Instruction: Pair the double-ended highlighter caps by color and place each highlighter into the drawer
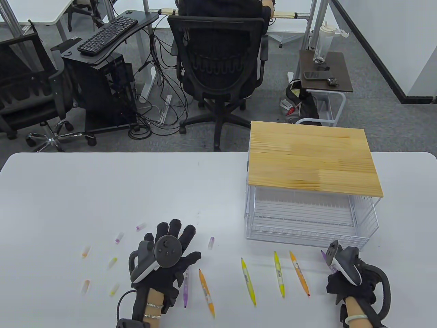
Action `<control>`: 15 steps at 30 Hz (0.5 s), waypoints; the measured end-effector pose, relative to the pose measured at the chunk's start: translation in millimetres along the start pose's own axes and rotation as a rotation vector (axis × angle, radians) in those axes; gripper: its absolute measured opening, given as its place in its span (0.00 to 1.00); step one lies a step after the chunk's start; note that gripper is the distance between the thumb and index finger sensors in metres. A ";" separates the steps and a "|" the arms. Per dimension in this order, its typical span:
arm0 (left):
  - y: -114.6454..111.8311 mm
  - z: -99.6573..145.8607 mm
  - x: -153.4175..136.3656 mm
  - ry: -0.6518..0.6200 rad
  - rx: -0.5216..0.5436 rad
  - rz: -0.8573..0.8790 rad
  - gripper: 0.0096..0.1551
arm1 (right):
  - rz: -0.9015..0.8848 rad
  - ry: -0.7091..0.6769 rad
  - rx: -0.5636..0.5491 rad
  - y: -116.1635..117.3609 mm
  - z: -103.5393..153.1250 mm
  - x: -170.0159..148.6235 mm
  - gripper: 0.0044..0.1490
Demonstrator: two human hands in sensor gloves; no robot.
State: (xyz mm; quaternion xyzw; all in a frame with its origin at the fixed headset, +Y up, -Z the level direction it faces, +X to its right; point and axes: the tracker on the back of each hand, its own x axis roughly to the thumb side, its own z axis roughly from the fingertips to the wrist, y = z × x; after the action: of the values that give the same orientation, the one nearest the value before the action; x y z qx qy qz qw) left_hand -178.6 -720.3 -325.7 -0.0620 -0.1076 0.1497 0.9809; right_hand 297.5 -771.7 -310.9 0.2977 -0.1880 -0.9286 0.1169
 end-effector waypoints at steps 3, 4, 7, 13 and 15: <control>0.1 -0.2 -1.7 0.007 0.001 0.001 0.45 | -0.009 0.021 0.009 -1.0 -3.4 1.8 0.44; 0.0 -0.4 -2.4 0.008 0.000 0.003 0.45 | -0.009 0.027 0.009 -1.1 -4.3 2.2 0.44; 0.3 -0.3 -2.5 0.011 -0.003 0.003 0.45 | -0.013 0.030 0.017 -2.2 -3.8 1.8 0.39; 0.2 -0.5 -1.0 0.006 -0.009 0.002 0.45 | -0.020 0.031 0.009 -3.5 -0.4 0.3 0.34; 0.3 -0.4 -1.2 0.006 -0.009 0.000 0.45 | -0.040 0.008 0.014 -3.2 1.6 -1.8 0.32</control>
State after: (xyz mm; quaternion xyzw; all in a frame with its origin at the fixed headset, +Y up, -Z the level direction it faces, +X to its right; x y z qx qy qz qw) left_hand -179.7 -720.4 -326.3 -0.0669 -0.1051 0.1492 0.9809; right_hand 297.6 -767.8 -310.2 0.3062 -0.1882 -0.9281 0.0970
